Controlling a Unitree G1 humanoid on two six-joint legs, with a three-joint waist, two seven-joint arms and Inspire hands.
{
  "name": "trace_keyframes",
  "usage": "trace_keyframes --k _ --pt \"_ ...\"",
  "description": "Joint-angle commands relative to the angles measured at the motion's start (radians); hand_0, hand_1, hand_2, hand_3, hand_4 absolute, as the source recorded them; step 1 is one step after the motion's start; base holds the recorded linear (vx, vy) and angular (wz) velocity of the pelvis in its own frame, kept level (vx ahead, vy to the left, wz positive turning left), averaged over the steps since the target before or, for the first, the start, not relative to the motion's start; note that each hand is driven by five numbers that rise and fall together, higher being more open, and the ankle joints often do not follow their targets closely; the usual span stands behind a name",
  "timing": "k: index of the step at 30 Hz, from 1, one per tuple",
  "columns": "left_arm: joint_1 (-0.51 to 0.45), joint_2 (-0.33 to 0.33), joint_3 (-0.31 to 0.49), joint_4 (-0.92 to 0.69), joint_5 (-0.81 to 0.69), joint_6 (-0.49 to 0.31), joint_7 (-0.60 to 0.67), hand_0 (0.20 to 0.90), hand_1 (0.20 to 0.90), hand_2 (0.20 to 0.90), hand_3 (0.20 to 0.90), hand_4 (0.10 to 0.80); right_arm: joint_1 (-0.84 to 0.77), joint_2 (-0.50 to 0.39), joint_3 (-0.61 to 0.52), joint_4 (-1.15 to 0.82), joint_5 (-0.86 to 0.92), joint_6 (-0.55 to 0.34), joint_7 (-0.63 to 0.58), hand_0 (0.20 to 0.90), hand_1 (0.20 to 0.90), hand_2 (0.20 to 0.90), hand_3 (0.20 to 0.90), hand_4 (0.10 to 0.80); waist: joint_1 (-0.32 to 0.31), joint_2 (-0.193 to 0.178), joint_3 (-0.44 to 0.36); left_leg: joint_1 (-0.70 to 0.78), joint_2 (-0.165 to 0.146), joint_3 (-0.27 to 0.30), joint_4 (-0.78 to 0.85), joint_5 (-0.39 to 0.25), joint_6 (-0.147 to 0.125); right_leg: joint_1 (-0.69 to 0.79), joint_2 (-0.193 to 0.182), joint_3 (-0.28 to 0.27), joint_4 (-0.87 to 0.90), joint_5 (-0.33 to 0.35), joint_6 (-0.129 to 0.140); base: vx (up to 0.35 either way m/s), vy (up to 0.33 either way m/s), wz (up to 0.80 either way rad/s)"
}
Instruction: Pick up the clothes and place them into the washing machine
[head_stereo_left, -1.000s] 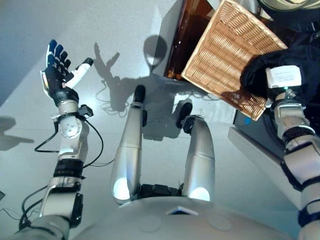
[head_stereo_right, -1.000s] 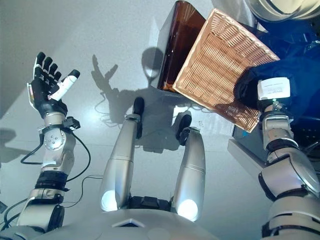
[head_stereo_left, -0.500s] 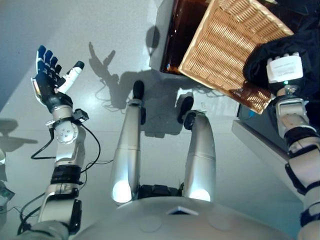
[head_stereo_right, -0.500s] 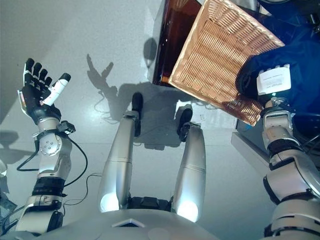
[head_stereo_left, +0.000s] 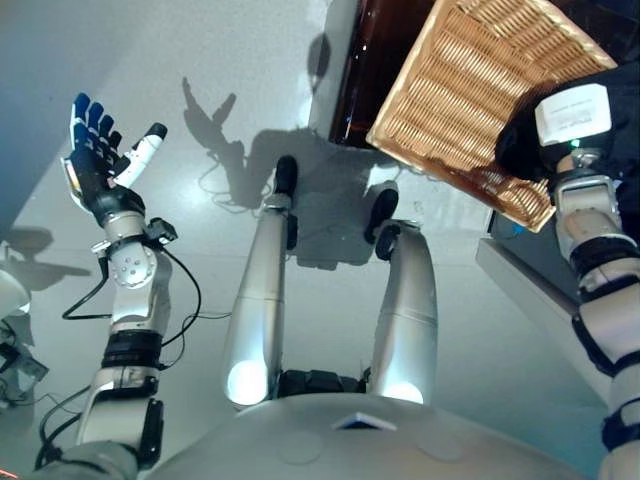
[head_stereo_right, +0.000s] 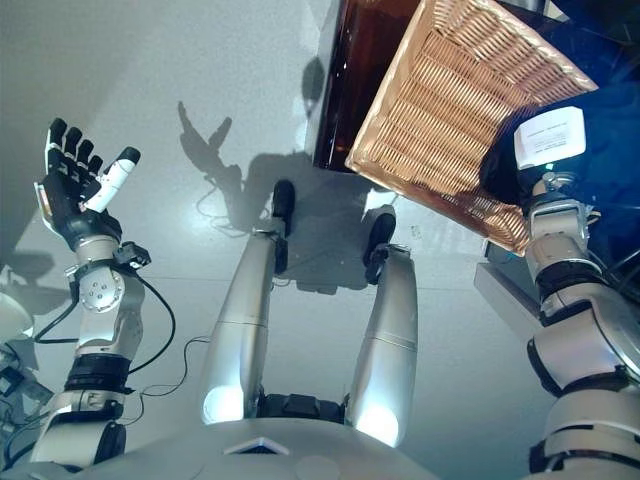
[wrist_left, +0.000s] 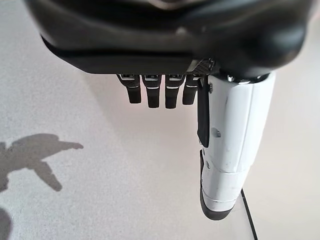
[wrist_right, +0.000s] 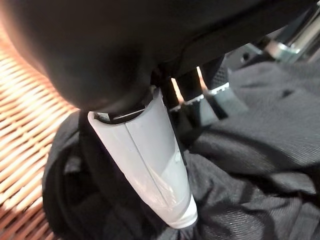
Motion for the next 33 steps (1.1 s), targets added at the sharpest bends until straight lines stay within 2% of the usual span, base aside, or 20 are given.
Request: trace_keyframes --k 1,5,7,10,16,17,18,19,21,24,25,26,27,28,30,33 --pt "-0.010 0.018 0.055 0.010 0.018 -0.118 0.038 0.900 0.900 0.900 0.900 0.800 0.001 -0.082 0.049 0.075 0.014 0.029 0.007 0.200 0.200 0.200 0.200 0.300 -0.041 0.079 -0.063 0.051 0.000 -0.017 -0.084 -0.023 -0.011 0.061 0.016 0.007 -0.162 0.082 0.043 0.004 0.123 -0.20" --pt "-0.034 0.015 0.047 0.005 0.015 -0.125 0.037 0.900 0.900 0.900 0.900 0.800 -0.003 -0.081 -0.057 0.134 0.170 0.034 -0.042 0.200 0.200 0.200 0.200 0.300 -0.036 0.110 -0.053 0.139 -0.016 0.023 -0.189 0.017 0.001 0.118 0.002 0.041 -0.248 0.127 0.060 0.012 0.147 -0.10" --pt "-0.049 0.019 0.031 0.014 0.018 -0.130 0.027 0.900 0.900 0.900 0.900 0.800 -0.038 -0.099 -0.077 0.168 0.251 0.019 -0.056 0.200 0.200 0.200 0.200 0.300 -0.026 0.133 -0.052 0.211 -0.035 0.054 -0.270 0.045 0.011 0.163 -0.005 0.067 -0.313 0.161 0.076 0.031 0.197 -0.15" --pt "-0.064 0.024 0.025 0.019 0.009 -0.133 0.015 0.900 0.900 0.900 0.900 0.800 -0.048 -0.107 -0.081 0.187 0.283 0.007 -0.051 0.200 0.200 0.200 0.200 0.300 -0.020 0.145 -0.053 0.267 -0.046 0.072 -0.332 0.063 0.017 0.207 -0.015 0.086 -0.372 0.189 0.087 0.039 0.135 -0.25" --pt "-0.074 0.026 0.003 0.031 0.009 -0.134 -0.019 0.900 0.900 0.900 0.900 0.800 0.004 -0.088 -0.124 0.193 0.341 -0.030 -0.049 0.200 0.200 0.200 0.200 0.300 -0.021 0.152 -0.063 0.358 -0.077 0.099 -0.410 0.084 0.025 0.292 -0.032 0.124 -0.476 0.239 0.101 0.035 0.094 -0.17" --pt "-0.064 0.015 0.018 0.025 0.016 -0.127 -0.014 0.900 0.900 0.900 0.900 0.800 0.082 -0.027 -0.172 0.171 0.354 -0.035 -0.063 0.200 0.200 0.200 0.200 0.300 -0.029 0.153 -0.061 0.370 -0.080 0.108 -0.417 0.086 0.027 0.302 -0.035 0.128 -0.489 0.249 0.105 0.038 0.052 -0.15" --pt "-0.072 0.040 0.008 0.037 0.021 -0.123 -0.019 0.900 0.900 0.900 0.900 0.800 -0.012 -0.098 -0.198 0.176 0.436 -0.054 -0.057 0.200 0.200 0.200 0.200 0.300 -0.019 0.150 -0.069 0.380 -0.082 0.105 -0.424 0.087 0.026 0.316 -0.041 0.135 -0.506 0.262 0.108 0.026 0.030 -0.12" --pt "-0.073 0.040 0.009 0.037 0.021 -0.123 -0.019 0.900 0.900 0.900 0.900 0.800 -0.014 -0.098 -0.196 0.177 0.436 -0.055 -0.056 0.200 0.200 0.200 0.200 0.300 -0.020 0.150 -0.067 0.382 -0.082 0.105 -0.425 0.087 0.026 0.317 -0.042 0.135 -0.507 0.262 0.108 0.027 0.031 -0.19" --pt "-0.056 0.044 0.023 0.056 0.010 -0.122 -0.015 0.900 0.900 0.900 0.900 0.800 -0.058 -0.100 -0.236 0.098 0.567 -0.095 -0.099 0.200 0.200 0.200 0.200 0.300 -0.026 0.143 -0.073 0.404 -0.084 0.122 -0.445 0.089 0.025 0.329 -0.045 0.142 -0.530 0.280 0.109 0.026 0.061 -0.22" --pt "-0.028 0.035 0.055 0.059 0.008 -0.113 -0.004 0.900 0.900 0.900 0.900 0.800 0.035 -0.061 -0.431 -0.101 0.757 -0.147 -0.169 0.200 0.200 0.200 0.200 0.300 -0.047 0.127 -0.073 0.428 -0.084 0.144 -0.464 0.085 0.026 0.349 -0.046 0.162 -0.575 0.301 0.113 0.029 0.067 -0.14" --pt "-0.026 0.017 0.058 0.059 0.010 -0.112 0.000 0.900 0.900 0.900 0.900 0.800 0.093 0.007 -0.493 -0.128 0.797 -0.161 -0.206 0.200 0.200 0.200 0.200 0.300 -0.056 0.132 -0.070 0.432 -0.085 0.147 -0.463 0.082 0.031 0.352 -0.046 0.169 -0.577 0.307 0.114 0.024 0.046 -0.22" --pt "-0.024 0.020 0.054 0.058 0.010 -0.112 0.000 0.900 0.900 0.900 0.900 0.800 0.103 0.009 -0.502 -0.134 0.795 -0.159 -0.207 0.200 0.200 0.200 0.200 0.300 -0.052 0.129 -0.072 0.433 -0.085 0.148 -0.463 0.081 0.031 0.353 -0.046 0.170 -0.577 0.306 0.114 0.042 0.059 -0.26" --pt "-0.014 0.003 0.067 0.056 0.012 -0.113 0.009 0.900 0.900 0.900 0.900 0.800 0.186 0.084 -0.607 -0.260 0.844 -0.175 -0.239 0.200 0.200 0.200 0.200 0.300 -0.064 0.134 -0.075 0.438 -0.089 0.151 -0.468 0.079 0.033 0.361 -0.050 0.177 -0.589 0.311 0.117 0.047 0.066 -0.28" --pt "-0.013 -0.001 0.064 0.057 0.011 -0.111 0.011 0.900 0.900 0.900 0.900 0.800 0.233 0.119 -0.663 -0.291 0.853 -0.167 -0.262 0.200 0.200 0.200 0.200 0.300 -0.063 0.137 -0.082 0.442 -0.093 0.149 -0.470 0.078 0.034 0.366 -0.055 0.177 -0.594 0.309 0.116 0.059 0.089 -0.21" --pt "-0.003 -0.013 0.070 0.049 0.013 -0.105 0.011 0.900 0.900 0.900 0.900 0.800 0.270 0.169 -0.703 -0.340 0.857 -0.163 -0.274 0.200 0.200 0.200 0.200 0.300 -0.065 0.144 -0.092 0.442 -0.099 0.148 -0.471 0.076 0.036 0.367 -0.060 0.180 -0.597 0.310 0.114 0.051 0.075 -0.10" --pt "0.007 -0.018 0.074 0.035 0.020 -0.097 0.005 0.900 0.900 0.900 0.900 0.800 0.284 0.193 -0.730 -0.345 0.875 -0.163 -0.288 0.200 0.200 0.200 0.200 0.300 -0.062 0.156 -0.107 0.441 -0.108 0.145 -0.475 0.075 0.038 0.363 -0.067 0.184 -0.599 0.311 0.113 0.044 0.068 -0.10"
